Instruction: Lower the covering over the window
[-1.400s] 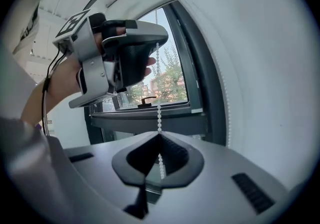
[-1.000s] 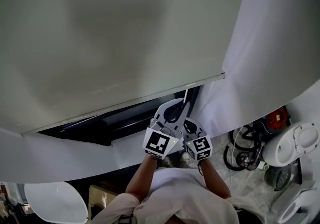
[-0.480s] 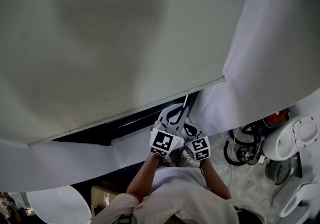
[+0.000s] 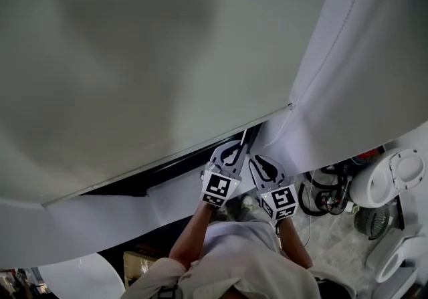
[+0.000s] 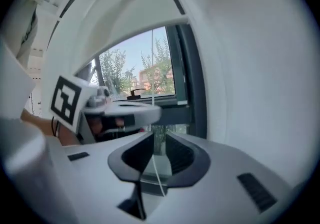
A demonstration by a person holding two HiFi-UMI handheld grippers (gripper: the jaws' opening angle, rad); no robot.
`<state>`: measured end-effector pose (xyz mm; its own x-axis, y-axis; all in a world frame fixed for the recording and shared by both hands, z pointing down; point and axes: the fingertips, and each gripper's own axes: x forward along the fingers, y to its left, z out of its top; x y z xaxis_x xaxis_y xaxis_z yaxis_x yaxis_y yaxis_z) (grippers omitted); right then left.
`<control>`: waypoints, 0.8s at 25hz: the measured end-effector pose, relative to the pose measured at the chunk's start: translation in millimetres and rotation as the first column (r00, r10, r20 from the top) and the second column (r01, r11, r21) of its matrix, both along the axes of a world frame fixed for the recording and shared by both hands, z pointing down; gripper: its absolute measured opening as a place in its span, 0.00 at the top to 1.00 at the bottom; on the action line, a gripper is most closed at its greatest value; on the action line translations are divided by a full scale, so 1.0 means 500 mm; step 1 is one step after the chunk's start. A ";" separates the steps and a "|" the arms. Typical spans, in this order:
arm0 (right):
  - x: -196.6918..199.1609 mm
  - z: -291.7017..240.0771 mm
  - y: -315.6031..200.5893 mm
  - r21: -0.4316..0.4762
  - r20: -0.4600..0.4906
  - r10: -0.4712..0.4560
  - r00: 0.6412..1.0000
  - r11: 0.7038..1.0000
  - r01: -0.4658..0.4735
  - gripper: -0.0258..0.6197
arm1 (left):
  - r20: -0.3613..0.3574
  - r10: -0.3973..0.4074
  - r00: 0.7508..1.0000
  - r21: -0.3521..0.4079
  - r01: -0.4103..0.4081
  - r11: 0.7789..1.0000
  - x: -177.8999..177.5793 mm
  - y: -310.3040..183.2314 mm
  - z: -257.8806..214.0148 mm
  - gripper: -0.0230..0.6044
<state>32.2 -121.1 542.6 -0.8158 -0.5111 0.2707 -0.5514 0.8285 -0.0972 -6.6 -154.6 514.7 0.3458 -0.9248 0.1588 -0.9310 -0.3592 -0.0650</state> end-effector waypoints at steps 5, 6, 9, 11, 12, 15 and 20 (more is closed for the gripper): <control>-0.014 -0.148 -0.013 0.114 0.120 -0.024 0.992 0.993 0.010 0.83 | -0.002 0.000 1.000 0.007 0.000 1.000 -0.003 0.000 -0.002 0.93; -0.022 -0.177 -0.014 0.138 0.141 -0.040 0.989 0.990 0.020 0.82 | -0.003 0.000 1.000 0.009 0.000 1.000 -0.004 0.001 -0.003 0.93; -0.045 -0.248 -0.024 0.210 0.184 -0.086 0.979 0.977 0.046 0.79 | -0.007 0.000 1.000 0.011 0.000 1.000 -0.003 0.003 0.000 0.93; -0.061 -0.284 -0.035 0.254 0.199 -0.109 0.974 0.966 0.056 0.79 | -0.009 0.002 1.000 0.012 -0.002 1.000 -0.001 0.002 0.003 0.93; -0.069 -0.300 -0.041 0.272 0.205 -0.119 0.972 0.960 0.060 0.79 | -0.010 0.004 1.000 0.012 -0.004 1.000 -0.001 0.001 0.002 0.93; -0.088 -0.340 -0.058 0.315 0.224 -0.139 0.965 0.947 0.063 0.79 | -0.015 0.011 1.000 0.012 -0.011 1.000 0.001 -0.003 0.002 0.93; -0.114 -0.369 -0.058 0.349 0.225 -0.153 0.962 0.935 0.067 0.84 | -0.020 0.017 1.000 0.018 -0.017 1.000 -0.004 0.005 -0.002 0.93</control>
<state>-24.8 -150.3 358.0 -0.8908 -0.4396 -0.1154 -0.4492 0.8901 0.0767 -8.4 -151.9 513.5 0.3644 -0.9213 0.1356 -0.9259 -0.3740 -0.0528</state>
